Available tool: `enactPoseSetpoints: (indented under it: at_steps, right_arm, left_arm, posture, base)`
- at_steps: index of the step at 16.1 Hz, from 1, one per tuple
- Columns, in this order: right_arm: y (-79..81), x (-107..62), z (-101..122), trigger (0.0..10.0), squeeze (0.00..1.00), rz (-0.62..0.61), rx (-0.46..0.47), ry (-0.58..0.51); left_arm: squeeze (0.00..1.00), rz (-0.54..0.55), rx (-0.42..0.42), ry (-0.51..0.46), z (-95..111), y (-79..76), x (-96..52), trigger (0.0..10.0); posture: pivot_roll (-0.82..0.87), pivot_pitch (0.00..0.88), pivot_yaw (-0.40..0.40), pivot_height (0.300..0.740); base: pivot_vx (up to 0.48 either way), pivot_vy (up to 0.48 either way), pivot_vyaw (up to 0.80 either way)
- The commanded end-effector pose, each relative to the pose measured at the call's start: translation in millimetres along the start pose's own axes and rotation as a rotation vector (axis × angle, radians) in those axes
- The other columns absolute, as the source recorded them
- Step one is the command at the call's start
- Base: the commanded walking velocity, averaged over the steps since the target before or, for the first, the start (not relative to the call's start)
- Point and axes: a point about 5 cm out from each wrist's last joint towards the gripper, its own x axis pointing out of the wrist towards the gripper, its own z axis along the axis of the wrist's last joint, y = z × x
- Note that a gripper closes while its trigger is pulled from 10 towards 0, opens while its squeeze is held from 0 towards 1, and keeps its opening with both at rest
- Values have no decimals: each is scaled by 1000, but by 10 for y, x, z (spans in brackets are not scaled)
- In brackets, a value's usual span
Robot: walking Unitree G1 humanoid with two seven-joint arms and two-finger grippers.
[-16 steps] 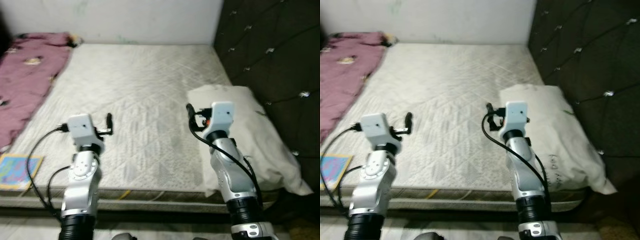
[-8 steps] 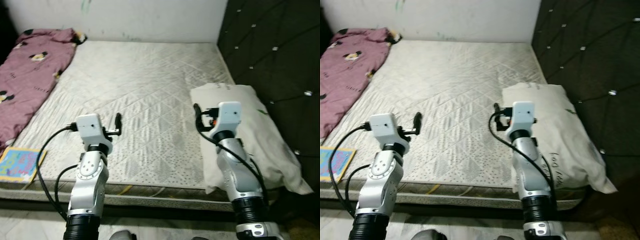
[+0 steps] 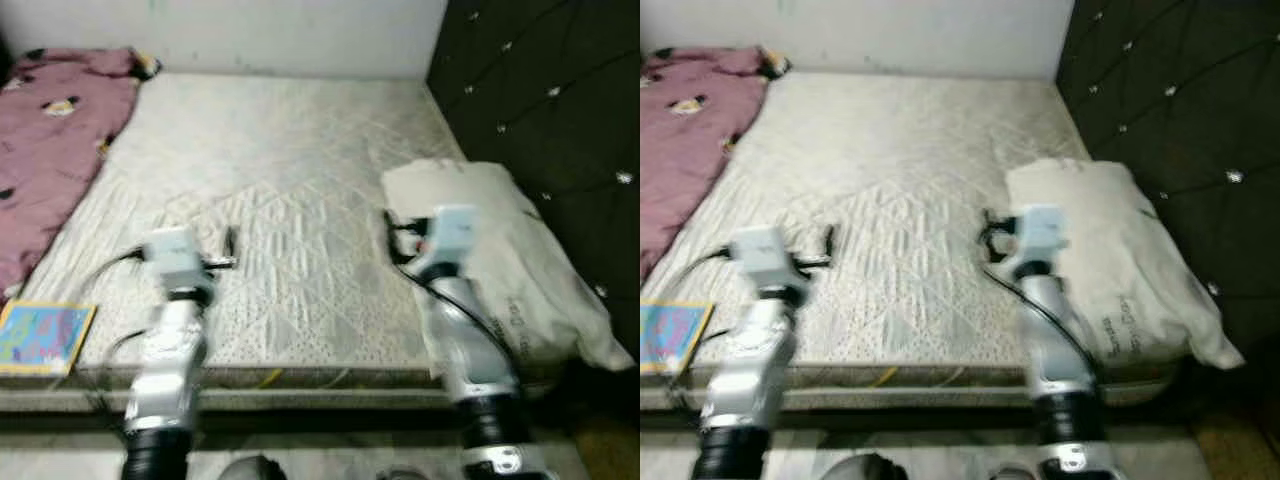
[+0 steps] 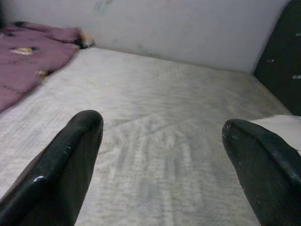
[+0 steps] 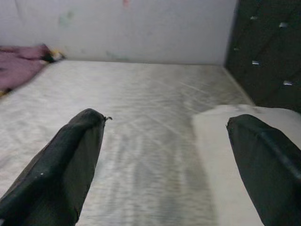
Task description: Clean up the room
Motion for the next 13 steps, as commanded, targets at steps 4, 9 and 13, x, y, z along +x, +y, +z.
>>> enactPoseSetpoints:
  at_steps: [4,9,13]
  right_arm:
    - [-84,-1,-9,10000,0,-26,-3,13]
    - [-96,6,-20,10000,0,-27,-4,20]
    - [-95,9,-31,10000,0,-23,-8,26]
  left_arm:
    - [0,-13,-10,-8,22,-52,3,10000]
    - [0,-13,-9,-8,21,-59,14,10000]
    - [0,-30,-4,-34,53,-78,4,10000]
  posture:
    - [-66,0,24,740]
    - [-66,0,21,740]
    - [-66,0,20,740]
  base:
    - [0,421,0]
    - [0,444,0]
    - [0,120,0]
